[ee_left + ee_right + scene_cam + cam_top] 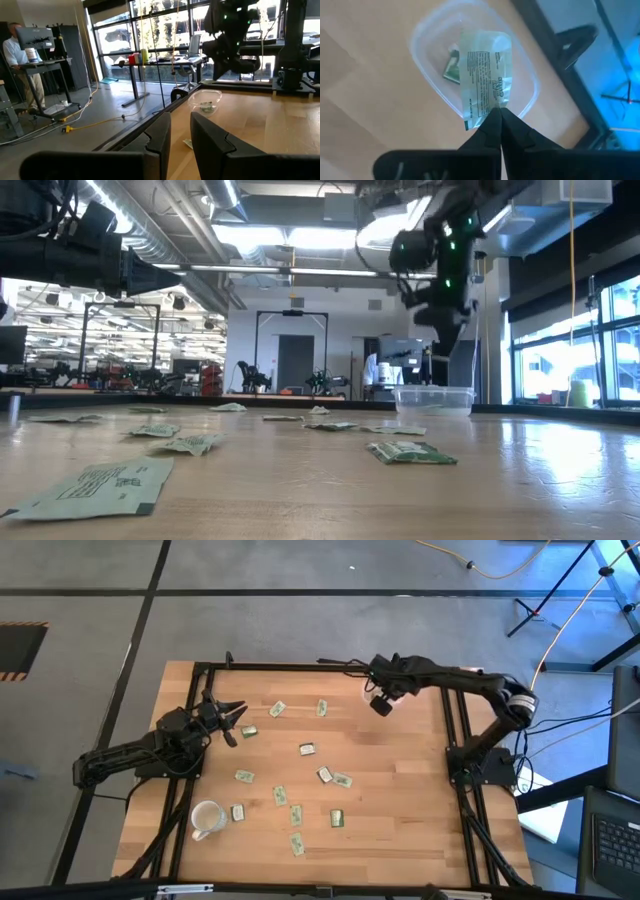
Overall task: Pick and place Stevia / Truvia into bins
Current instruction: Put the green stevia packet into the transparent container
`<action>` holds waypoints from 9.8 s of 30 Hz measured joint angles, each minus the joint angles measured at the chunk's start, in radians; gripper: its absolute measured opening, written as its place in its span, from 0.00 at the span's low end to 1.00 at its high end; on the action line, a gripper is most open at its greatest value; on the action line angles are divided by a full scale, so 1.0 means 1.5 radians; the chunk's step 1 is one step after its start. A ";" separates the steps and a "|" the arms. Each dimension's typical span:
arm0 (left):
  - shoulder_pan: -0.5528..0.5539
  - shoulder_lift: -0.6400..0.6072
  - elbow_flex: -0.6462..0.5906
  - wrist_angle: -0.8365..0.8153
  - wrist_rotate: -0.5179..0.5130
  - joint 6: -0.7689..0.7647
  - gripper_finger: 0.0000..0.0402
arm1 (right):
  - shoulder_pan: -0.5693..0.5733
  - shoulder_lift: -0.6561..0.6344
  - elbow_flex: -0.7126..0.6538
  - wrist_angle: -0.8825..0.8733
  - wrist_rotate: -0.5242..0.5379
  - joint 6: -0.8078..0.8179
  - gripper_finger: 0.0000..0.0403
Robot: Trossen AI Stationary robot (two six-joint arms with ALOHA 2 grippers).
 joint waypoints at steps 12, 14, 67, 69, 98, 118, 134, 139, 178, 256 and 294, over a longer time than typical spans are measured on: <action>0.000 0.000 0.000 0.000 0.000 0.000 0.17 | -0.041 0.014 -0.113 0.171 -0.035 -0.014 0.00; 0.000 0.000 0.000 0.000 0.000 0.000 0.17 | -0.047 0.014 -0.121 0.181 -0.035 -0.016 0.00; 0.000 0.001 0.000 0.000 0.000 0.000 0.17 | 0.475 0.142 -0.097 0.312 -0.227 -0.012 0.14; 0.000 0.001 0.000 0.000 0.000 0.000 0.17 | 0.475 0.145 -0.097 0.315 -0.227 -0.011 0.12; -0.001 0.009 0.000 0.004 0.179 -0.053 0.17 | 0.468 0.149 -0.095 0.267 -0.200 0.034 0.08; -0.001 0.099 0.000 0.005 0.174 -0.032 0.17 | 0.416 0.149 -0.097 0.259 -0.199 0.018 0.08; -0.001 0.099 0.000 0.005 0.174 -0.030 0.17 | 0.415 0.150 -0.097 0.256 -0.191 -0.014 0.24; -0.001 0.099 0.000 0.005 0.174 -0.030 0.17 | 0.414 0.150 -0.096 0.255 -0.188 -0.015 0.33; -0.001 0.099 0.000 0.005 0.174 -0.030 0.17 | 0.410 0.151 -0.067 0.223 -0.197 0.178 0.34; -0.001 0.098 0.000 -0.018 0.174 -0.030 0.17 | -0.088 0.069 -0.021 0.155 -0.179 -0.052 0.04; 0.049 0.817 0.533 -0.217 0.196 0.034 0.27 | 0.118 -0.344 -0.246 0.380 -0.180 0.076 0.41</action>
